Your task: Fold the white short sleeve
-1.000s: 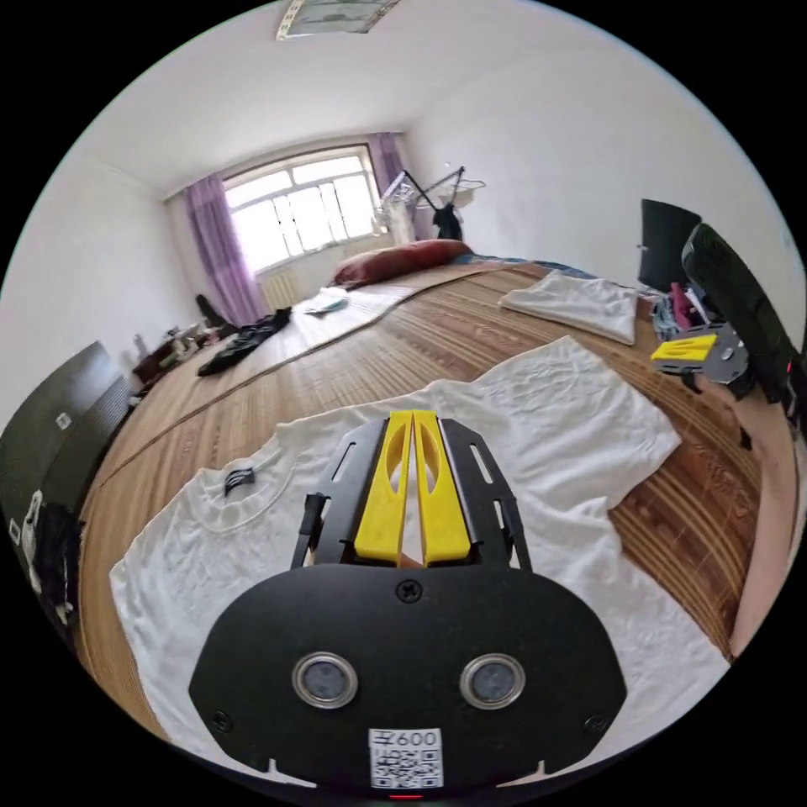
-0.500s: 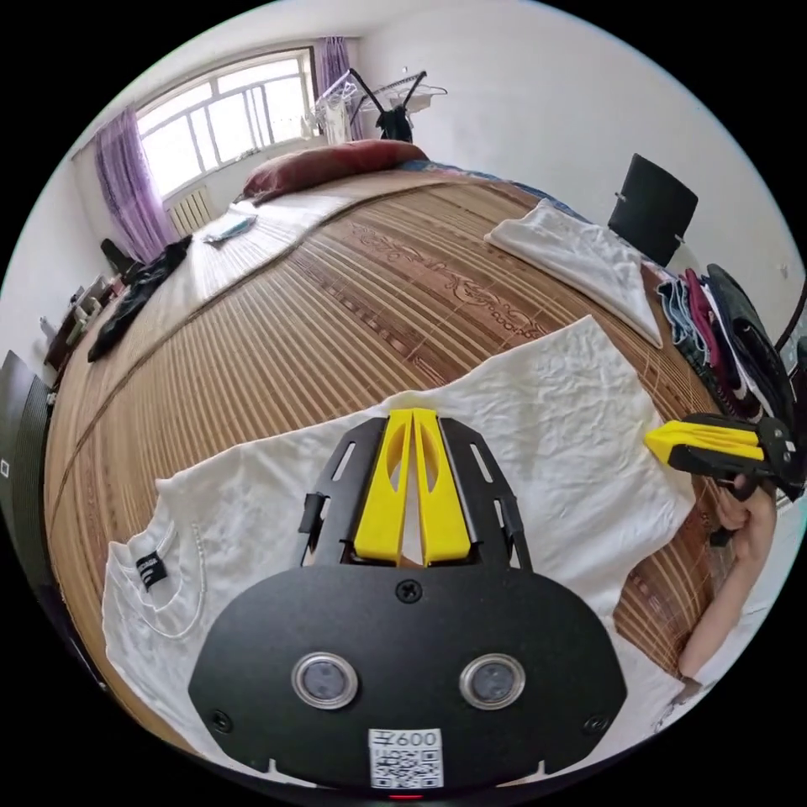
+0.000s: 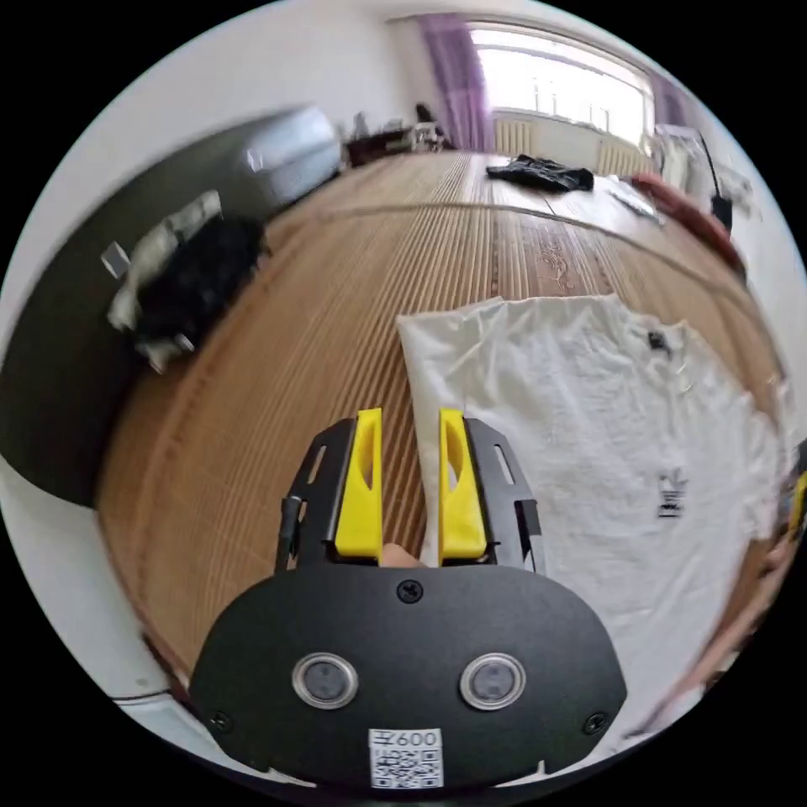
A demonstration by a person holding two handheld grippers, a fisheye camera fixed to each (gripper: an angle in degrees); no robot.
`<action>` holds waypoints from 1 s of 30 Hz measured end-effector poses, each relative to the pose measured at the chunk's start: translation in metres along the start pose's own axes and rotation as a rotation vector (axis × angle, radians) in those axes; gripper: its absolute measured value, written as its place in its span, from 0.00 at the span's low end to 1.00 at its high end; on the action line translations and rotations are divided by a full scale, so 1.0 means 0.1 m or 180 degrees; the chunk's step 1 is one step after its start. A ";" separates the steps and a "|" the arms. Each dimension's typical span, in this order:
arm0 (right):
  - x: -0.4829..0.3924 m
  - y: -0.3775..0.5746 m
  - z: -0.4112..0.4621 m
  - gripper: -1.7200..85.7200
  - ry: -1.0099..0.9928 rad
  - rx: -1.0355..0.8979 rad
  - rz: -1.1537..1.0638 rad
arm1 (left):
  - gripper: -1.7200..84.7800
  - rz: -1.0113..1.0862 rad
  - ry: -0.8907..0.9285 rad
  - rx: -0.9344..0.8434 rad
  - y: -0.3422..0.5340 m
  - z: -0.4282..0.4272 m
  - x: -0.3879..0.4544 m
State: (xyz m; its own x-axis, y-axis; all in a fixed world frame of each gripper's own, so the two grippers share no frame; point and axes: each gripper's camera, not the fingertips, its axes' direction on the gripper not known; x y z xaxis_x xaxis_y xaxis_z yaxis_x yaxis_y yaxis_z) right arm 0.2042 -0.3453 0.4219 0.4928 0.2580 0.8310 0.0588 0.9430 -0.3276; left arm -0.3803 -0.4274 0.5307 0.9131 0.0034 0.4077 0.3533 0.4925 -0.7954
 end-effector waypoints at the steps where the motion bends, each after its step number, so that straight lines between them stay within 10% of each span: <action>1: 0.11 -0.01 -0.07 0.06 -0.0079 0.0011 0.0064 | 0.11 -0.0122 0.0359 0.0007 -0.01 0.01 -0.20; 3: 0.22 -0.02 -0.15 0.08 -0.0145 0.0030 0.0123 | 0.12 -0.0341 0.0952 0.0161 -0.03 0.01 -0.62; 16: 0.83 -0.17 -0.62 0.14 -0.0917 0.0111 0.0347 | 0.06 0.0160 0.0262 0.0219 -0.33 0.14 -0.62; 24: 0.90 -0.24 -0.50 0.15 -0.0733 -0.0035 0.0278 | 0.12 0.3034 -0.0901 0.0284 1.12 0.30 1.45; 30: 1.06 -0.29 -0.54 0.15 -0.0832 0.0099 0.0386 | 0.19 0.2072 -0.0009 0.1094 0.74 -0.23 0.69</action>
State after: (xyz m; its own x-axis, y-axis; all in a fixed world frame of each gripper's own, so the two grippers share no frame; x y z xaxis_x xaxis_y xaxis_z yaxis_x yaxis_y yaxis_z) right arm 0.3011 -0.3564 0.4950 0.2539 0.4109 0.8756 -0.0155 0.9069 -0.4210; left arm -0.2865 -0.4105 0.4902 0.9156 0.3901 -0.0977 -0.3444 0.6350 -0.6915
